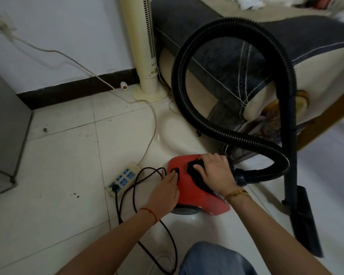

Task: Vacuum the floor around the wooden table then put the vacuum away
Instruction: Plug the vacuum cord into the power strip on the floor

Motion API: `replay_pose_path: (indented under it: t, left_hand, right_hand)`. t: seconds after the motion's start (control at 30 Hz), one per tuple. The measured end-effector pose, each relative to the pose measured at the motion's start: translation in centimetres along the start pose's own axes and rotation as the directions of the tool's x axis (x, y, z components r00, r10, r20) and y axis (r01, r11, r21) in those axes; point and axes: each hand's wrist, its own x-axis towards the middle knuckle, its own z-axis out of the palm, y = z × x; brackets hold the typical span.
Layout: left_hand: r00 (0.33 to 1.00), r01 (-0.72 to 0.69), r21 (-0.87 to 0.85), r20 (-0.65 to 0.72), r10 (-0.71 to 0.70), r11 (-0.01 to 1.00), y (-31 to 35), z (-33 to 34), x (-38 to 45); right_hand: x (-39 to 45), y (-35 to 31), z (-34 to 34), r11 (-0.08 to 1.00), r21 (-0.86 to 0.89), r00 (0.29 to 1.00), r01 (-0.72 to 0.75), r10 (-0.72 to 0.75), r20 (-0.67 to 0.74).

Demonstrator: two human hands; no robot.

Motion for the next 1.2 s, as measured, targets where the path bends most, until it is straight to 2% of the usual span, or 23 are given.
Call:
replay_pose_path:
  t: [0.13,0.7,0.9,1.03,1.13,1.2]
  left_hand:
    - [0.999,-0.052,0.081,0.022,0.05,0.995,-0.2,0.5,0.1]
    - [0.999,-0.034,0.319,0.0,0.036,0.947,-0.5,1.2,1.2]
    - [0.999,-0.038,0.299,-0.009,0.042,0.954,-0.5,1.1,1.3]
    - [0.999,-0.038,0.224,0.003,0.038,0.974,-0.3,0.2,1.5]
    - [0.999,-0.054,0.174,0.012,0.053,0.983,0.2,-1.1,1.4]
    - [0.995,-0.087,0.156,-0.033,0.093,0.984,0.9,-2.5,1.1]
  right_hand:
    - [0.1,0.0,0.3,1.0,0.02,1.0,-0.009,0.009,-0.006]
    - [0.3,-0.2,0.6,0.997,0.069,0.999,-0.025,0.026,-0.023]
    - [0.3,-0.1,0.5,0.997,0.076,0.999,-0.027,0.028,-0.021]
    - [0.0,-0.1,0.1,0.996,0.082,1.0,-0.023,0.024,-0.006]
    - [-0.5,0.0,-0.7,0.987,0.16,1.0,-0.024,0.025,-0.007]
    - [-1.0,0.3,-1.8,0.975,0.223,0.998,-0.011,0.024,-0.055]
